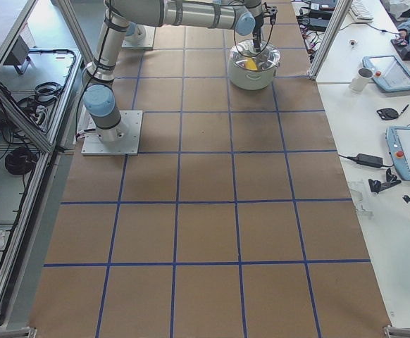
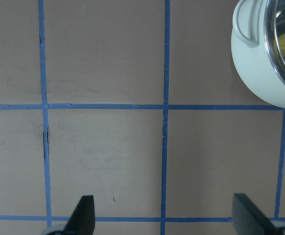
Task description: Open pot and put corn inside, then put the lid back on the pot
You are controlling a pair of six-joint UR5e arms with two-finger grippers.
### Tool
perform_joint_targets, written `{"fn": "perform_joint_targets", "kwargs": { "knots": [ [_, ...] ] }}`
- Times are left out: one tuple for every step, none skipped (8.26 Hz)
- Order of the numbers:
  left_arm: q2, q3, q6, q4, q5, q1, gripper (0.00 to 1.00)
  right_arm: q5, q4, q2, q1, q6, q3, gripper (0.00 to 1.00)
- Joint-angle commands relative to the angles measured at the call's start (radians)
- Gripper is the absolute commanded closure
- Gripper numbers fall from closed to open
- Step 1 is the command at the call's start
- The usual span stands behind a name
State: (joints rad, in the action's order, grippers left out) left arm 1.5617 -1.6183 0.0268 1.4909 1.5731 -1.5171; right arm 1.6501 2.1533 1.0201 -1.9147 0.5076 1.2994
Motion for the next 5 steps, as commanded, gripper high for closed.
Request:
{"fn": "perform_joint_targets", "kwargs": {
  "knots": [
    [0.001, 0.0, 0.001, 0.003, 0.002, 0.0, 0.0, -0.001, 0.017, -0.003, 0.0, 0.003, 0.004, 0.71],
    [0.001, 0.0, 0.001, 0.003, 0.002, 0.0, 0.0, 0.0, 0.016, -0.002, 0.0, 0.006, 0.006, 0.71],
    [0.001, 0.0, 0.001, 0.005, 0.002, 0.0, 0.0, 0.0, 0.016, -0.002, 0.0, 0.014, 0.006, 0.71],
    [0.003, 0.0, 0.001, 0.003, 0.002, 0.0, 0.0, -0.001, 0.016, 0.001, -0.001, 0.031, 0.008, 0.71],
    [0.004, 0.0, 0.001, 0.005, 0.004, 0.0, 0.0, -0.001, 0.014, 0.002, -0.001, 0.037, 0.008, 0.71]
  ]
}}
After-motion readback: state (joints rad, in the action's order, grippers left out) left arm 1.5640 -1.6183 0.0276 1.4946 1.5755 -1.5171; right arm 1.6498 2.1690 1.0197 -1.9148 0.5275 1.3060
